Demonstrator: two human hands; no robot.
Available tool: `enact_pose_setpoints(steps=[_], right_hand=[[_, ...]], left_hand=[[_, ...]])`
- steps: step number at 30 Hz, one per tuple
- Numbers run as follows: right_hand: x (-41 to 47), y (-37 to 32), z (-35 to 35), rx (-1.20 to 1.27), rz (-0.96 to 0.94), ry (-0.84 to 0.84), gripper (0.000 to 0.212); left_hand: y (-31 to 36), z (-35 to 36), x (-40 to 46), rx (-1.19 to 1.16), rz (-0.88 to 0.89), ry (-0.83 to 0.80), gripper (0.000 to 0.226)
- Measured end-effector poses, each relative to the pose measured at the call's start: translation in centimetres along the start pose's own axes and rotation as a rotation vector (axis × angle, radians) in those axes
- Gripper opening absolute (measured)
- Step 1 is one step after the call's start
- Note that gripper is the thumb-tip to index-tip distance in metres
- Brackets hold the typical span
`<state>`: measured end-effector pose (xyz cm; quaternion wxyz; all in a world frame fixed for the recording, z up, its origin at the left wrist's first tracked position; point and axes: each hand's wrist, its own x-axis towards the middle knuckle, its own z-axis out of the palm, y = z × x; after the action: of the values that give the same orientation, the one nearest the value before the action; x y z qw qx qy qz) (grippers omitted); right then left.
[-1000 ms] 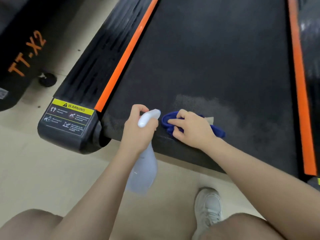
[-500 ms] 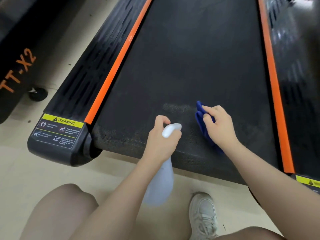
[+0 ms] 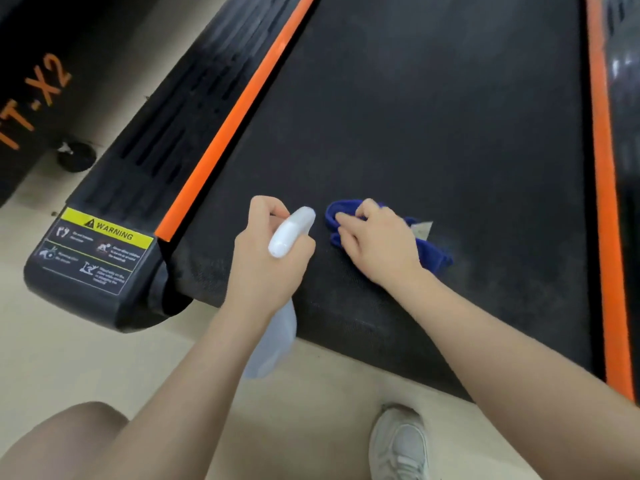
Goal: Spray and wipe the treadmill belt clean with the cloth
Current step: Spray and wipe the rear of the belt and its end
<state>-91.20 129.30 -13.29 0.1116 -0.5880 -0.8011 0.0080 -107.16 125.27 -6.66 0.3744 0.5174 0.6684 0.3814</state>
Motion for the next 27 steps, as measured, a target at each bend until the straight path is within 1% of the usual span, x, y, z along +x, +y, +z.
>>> enact_pose_setpoints(steps=[2,3,4,5,6,8,9,10,11,12,15,16,17,18,21,22,23,24,27], right_hand=[[-3.1,-0.8,-0.7,0.082,-0.172,-0.055,0.037],[-3.2,-0.6,-0.7,0.075,-0.199,-0.082,0.04],[-2.2,-0.2,-0.4,0.044,-0.195,-0.056,0.039],[-0.6,0.1,0.0,-0.003,-0.135,-0.007,0.036],[1.4,0.5,0.4,-0.04,-0.021,0.039,0.031],[5.2,1.6,0.7,-0.1,0.182,0.017,0.028],[5.9,1.9,0.9,-0.12,0.224,-0.022,0.03],[5.5,1.7,1.0,-0.101,0.226,-0.044,0.031],[4.3,1.1,0.8,-0.073,0.17,-0.031,0.033],[2.4,0.2,0.5,-0.021,0.073,0.005,0.034],[-3.1,-0.9,-0.2,0.096,-0.227,-0.055,0.04],[-3.2,-0.6,-0.1,0.093,-0.275,-0.074,0.041],[-2.3,-0.3,0.0,0.071,-0.28,-0.054,0.04],[-0.8,0.0,0.5,0.035,-0.236,0.0,0.04],[3.7,0.3,1.0,-0.079,0.076,0.073,0.03],[4.0,-0.1,1.3,-0.077,0.121,0.096,0.028],[3.2,-0.8,1.4,-0.045,0.102,0.102,0.028],[1.7,-1.6,1.1,-0.004,0.012,0.099,0.03],[-3.6,-3.2,0.1,0.139,-0.366,-0.052,0.037]], left_hand=[[0.0,0.1,0.2,0.006,-0.005,0.018,0.021],[0.0,0.1,0.4,0.001,-0.016,0.026,0.021],[-0.1,0.1,0.6,-0.011,-0.03,0.037,0.021],[-0.1,0.0,0.9,-0.024,-0.04,0.047,0.02],[-0.2,-0.1,1.0,-0.032,-0.042,0.057,0.019],[-0.2,-0.2,0.9,-0.038,-0.033,0.065,0.019],[-0.1,-0.1,0.7,-0.041,-0.03,0.064,0.019],[0.0,-0.1,0.6,-0.041,-0.034,0.062,0.019],[0.0,-0.1,0.5,-0.039,-0.042,0.064,0.019],[0.0,0.0,0.6,-0.034,-0.051,0.069,0.019],[-0.2,0.0,0.8,-0.021,-0.066,0.076,0.018],[-0.2,0.1,0.7,-0.019,-0.063,0.075,0.017],[-0.3,0.2,0.7,-0.017,-0.054,0.073,0.017],[-0.3,0.2,0.6,-0.01,-0.045,0.07,0.017],[-0.3,0.3,0.4,0.003,-0.027,0.073,0.017],[-0.3,0.4,0.4,0.006,-0.021,0.075,0.016],[-0.3,0.4,0.3,0.008,-0.019,0.072,0.016],[-0.2,0.4,0.2,0.007,-0.023,0.069,0.016],[-0.3,0.2,0.2,-0.02,-0.048,0.07,0.016]])
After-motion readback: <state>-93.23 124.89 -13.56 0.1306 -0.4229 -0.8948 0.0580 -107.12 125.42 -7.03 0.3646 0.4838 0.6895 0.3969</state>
